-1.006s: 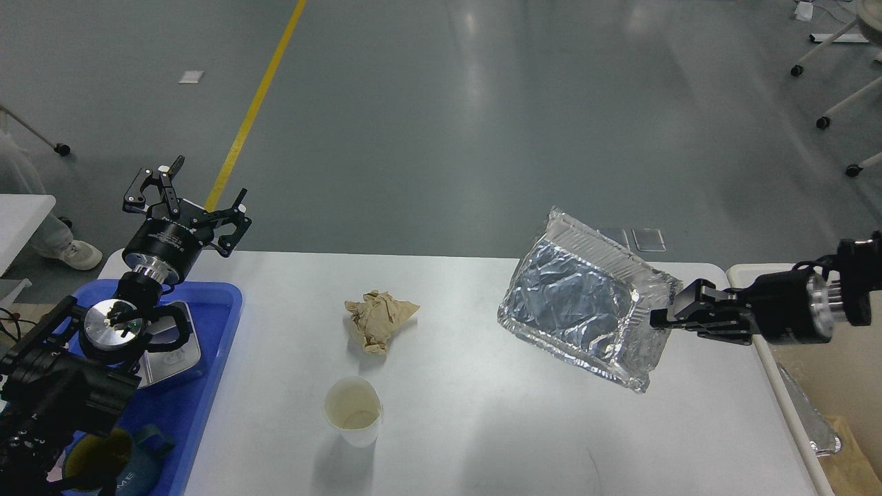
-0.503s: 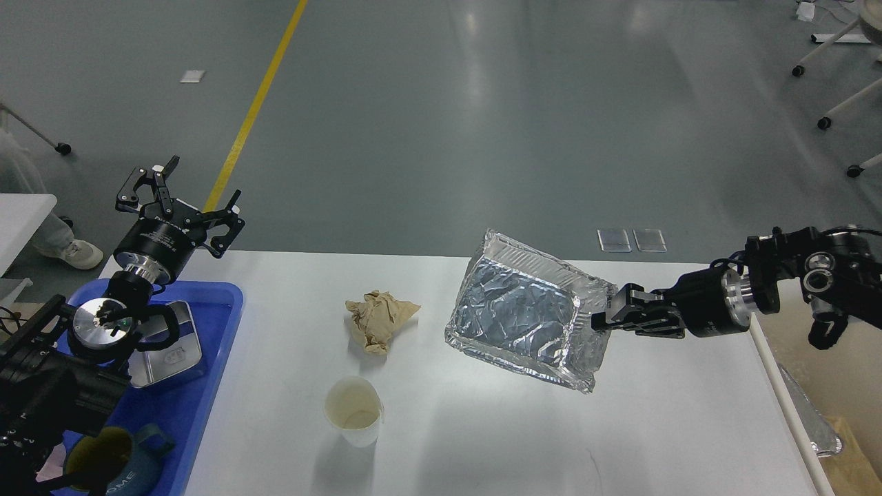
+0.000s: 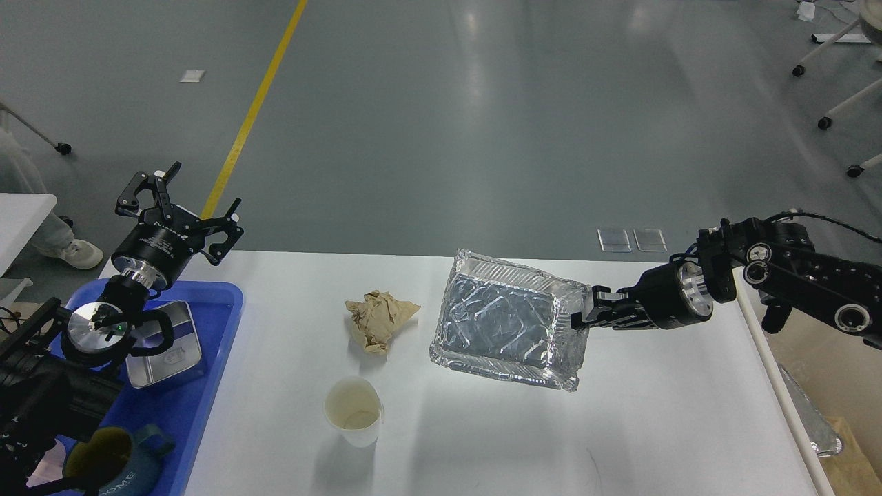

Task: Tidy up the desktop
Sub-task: 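Lower the foil tray back flat onto the table center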

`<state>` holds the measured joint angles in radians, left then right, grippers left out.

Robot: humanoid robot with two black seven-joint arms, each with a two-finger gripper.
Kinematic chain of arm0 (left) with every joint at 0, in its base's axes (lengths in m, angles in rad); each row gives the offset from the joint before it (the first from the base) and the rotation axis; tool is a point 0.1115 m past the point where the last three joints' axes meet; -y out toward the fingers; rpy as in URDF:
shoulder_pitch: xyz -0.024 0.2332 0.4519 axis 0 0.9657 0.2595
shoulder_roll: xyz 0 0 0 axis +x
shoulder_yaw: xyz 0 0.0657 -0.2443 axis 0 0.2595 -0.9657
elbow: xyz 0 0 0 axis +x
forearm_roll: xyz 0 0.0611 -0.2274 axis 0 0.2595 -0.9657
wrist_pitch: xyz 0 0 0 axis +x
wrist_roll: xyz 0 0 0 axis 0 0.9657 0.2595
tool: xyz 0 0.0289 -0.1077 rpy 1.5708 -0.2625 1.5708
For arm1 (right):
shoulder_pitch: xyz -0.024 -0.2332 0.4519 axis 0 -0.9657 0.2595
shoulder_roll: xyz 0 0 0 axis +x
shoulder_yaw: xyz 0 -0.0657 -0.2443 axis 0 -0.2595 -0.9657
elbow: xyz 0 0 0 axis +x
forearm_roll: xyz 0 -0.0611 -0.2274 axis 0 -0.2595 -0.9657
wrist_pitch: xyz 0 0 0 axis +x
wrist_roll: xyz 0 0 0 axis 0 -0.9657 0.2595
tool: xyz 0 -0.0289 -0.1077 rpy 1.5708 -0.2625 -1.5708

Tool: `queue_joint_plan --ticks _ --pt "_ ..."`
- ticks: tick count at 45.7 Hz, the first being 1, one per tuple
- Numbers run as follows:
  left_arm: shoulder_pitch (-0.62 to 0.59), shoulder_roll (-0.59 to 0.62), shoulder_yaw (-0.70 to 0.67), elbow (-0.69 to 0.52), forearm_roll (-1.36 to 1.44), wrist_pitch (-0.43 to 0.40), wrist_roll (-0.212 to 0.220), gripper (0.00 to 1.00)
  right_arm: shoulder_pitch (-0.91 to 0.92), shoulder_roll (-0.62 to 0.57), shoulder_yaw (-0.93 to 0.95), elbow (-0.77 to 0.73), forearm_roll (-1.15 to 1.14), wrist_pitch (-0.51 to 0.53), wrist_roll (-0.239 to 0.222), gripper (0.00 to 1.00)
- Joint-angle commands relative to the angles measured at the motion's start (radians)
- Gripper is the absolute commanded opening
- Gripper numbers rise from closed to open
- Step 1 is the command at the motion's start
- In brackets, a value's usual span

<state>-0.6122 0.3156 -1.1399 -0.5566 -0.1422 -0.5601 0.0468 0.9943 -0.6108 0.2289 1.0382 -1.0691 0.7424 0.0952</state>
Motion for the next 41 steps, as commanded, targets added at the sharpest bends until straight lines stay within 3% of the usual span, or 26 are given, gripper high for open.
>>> queue_joint_plan --ticks 1,9,15,20,26,30,41 --pt "0.020 0.005 0.000 0.000 0.003 -0.102 -0.007 0.96 0.001 -0.001 -0.005 0.000 0.000 0.000 0.000 0.00" --pt "0.028 0.030 -0.017 0.003 0.033 -0.149 -0.025 0.96 0.004 -0.001 -0.003 -0.007 0.001 -0.003 -0.002 0.00" --pt "0.025 0.028 -0.035 0.001 0.069 -0.169 -0.114 0.96 0.012 -0.001 -0.006 -0.015 0.011 0.000 -0.002 0.00" --pt "0.029 0.027 -0.038 0.003 0.069 -0.192 -0.123 0.96 0.015 -0.004 -0.020 -0.018 0.012 0.000 -0.002 0.00" --pt "0.037 0.028 -0.021 0.003 0.073 -0.161 -0.131 0.96 0.033 -0.003 -0.045 -0.020 0.015 0.000 -0.002 0.00" --pt "0.028 0.027 -0.020 0.009 0.116 -0.089 -0.156 0.96 0.037 0.005 -0.057 -0.032 0.037 0.000 -0.003 0.00" --pt "0.038 0.037 -0.020 0.009 0.401 -0.027 -0.332 0.96 0.063 0.052 -0.111 -0.070 0.043 -0.001 -0.003 0.00"
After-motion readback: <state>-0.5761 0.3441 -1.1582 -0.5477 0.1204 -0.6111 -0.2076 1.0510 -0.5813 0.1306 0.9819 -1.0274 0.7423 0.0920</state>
